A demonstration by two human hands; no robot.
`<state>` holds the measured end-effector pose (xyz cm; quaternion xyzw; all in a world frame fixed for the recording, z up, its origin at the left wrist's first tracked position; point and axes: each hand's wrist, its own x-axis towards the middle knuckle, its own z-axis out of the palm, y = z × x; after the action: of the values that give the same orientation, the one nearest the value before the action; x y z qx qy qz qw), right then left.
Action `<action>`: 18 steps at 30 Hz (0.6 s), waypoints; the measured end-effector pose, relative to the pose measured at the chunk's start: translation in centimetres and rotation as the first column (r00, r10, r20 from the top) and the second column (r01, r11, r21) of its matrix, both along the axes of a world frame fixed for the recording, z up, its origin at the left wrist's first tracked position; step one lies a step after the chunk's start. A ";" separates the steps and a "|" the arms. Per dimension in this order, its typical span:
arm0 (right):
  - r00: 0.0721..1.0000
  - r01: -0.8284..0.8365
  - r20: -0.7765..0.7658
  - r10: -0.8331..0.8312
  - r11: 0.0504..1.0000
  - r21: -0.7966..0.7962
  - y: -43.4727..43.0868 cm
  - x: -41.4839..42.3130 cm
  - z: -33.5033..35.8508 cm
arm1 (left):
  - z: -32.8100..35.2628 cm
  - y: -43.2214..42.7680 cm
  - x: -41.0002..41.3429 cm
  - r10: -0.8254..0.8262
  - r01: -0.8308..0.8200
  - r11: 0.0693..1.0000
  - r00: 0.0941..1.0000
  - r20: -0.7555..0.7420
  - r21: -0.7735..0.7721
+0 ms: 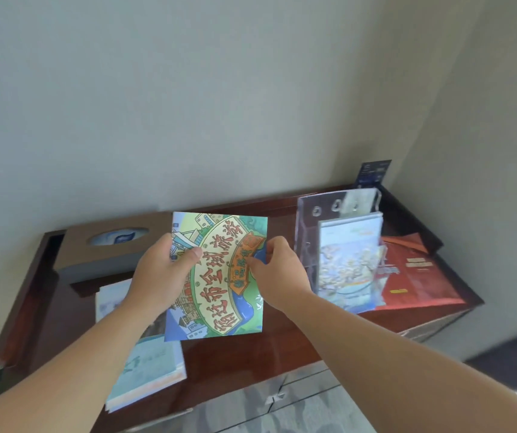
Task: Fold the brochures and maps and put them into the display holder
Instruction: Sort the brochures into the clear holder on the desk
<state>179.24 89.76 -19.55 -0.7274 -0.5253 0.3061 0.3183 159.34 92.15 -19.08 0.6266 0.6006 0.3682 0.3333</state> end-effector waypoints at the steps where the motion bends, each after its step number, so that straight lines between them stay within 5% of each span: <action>1: 1.000 0.009 0.001 -0.009 1.000 0.017 -0.5 1.6 0.3 | 0.4 -0.4 1.6 0.000 0.000 1.000 1.000 0.012 0.011; 11: 0.992 0.107 0.045 -0.118 0.974 0.199 -3.7 20.0 4.4 | 3.6 -2.5 19.0 -0.092 0.087 0.986 0.995 0.025 0.143; 18: 0.989 0.114 0.070 -0.134 0.966 0.234 -1.2 25.0 5.0 | 3.7 -1.5 24.4 -0.011 0.013 0.991 1.000 -0.011 0.137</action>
<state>204.21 88.51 -14.58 -0.7297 -0.5234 0.1917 0.3960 183.73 90.63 -15.38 0.6533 0.5719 0.4034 0.2888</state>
